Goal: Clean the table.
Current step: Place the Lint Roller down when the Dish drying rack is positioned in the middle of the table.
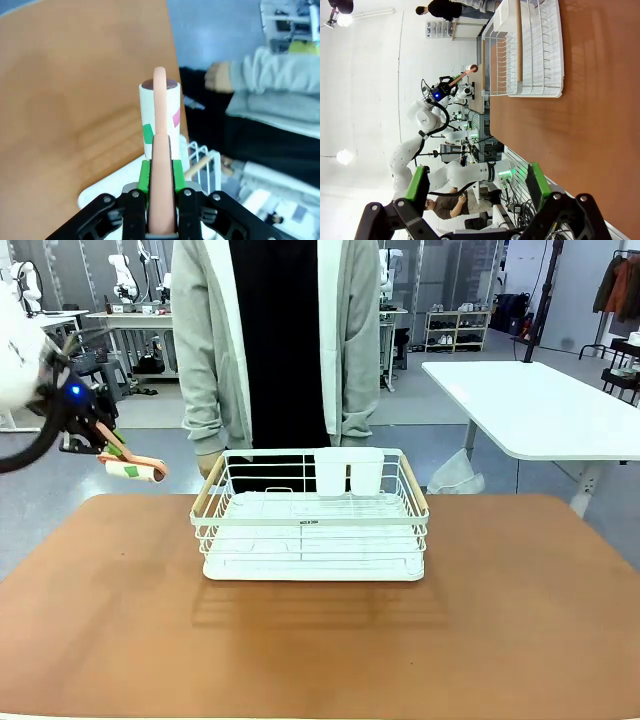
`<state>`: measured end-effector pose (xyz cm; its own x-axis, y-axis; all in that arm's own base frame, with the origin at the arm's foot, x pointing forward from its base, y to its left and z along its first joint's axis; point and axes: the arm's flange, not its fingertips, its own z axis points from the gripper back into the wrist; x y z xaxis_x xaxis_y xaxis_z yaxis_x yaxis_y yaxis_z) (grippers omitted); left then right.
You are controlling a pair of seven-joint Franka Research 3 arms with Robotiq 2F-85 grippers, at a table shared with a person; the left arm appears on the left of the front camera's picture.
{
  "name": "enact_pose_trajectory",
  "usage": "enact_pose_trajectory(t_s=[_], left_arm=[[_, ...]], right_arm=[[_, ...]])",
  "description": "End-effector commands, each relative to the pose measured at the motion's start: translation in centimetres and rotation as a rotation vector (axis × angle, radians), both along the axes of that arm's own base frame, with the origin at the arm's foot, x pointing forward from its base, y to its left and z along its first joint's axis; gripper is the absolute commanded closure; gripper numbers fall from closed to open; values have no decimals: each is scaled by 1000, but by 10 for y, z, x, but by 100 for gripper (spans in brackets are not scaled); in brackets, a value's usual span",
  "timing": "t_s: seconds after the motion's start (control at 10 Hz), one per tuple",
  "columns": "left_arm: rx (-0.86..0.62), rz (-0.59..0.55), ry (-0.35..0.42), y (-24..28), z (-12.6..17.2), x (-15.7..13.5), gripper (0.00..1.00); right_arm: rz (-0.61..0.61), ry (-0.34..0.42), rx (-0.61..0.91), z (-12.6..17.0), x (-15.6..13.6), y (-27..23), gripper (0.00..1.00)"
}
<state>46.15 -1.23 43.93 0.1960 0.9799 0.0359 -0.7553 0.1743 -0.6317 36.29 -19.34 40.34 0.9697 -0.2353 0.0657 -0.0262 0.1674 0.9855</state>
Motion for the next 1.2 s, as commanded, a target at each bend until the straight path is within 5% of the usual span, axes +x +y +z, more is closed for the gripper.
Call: enact_pose_trajectory(t_s=[0.0,0.1,0.6,1.1], left_arm=[[-35,30,-33,-2,-35,16,79],[-62,31,16,4,-53,21,79],[-104,39,-30,13,-106,29,79],[-108,65,154,23,-130,39,79]], right_arm=[[4,-11,1,3,-2,1,0],[4,-11,1,3,-2,1,0],[4,-11,1,3,-2,1,0],[4,-11,1,3,-2,1,0]])
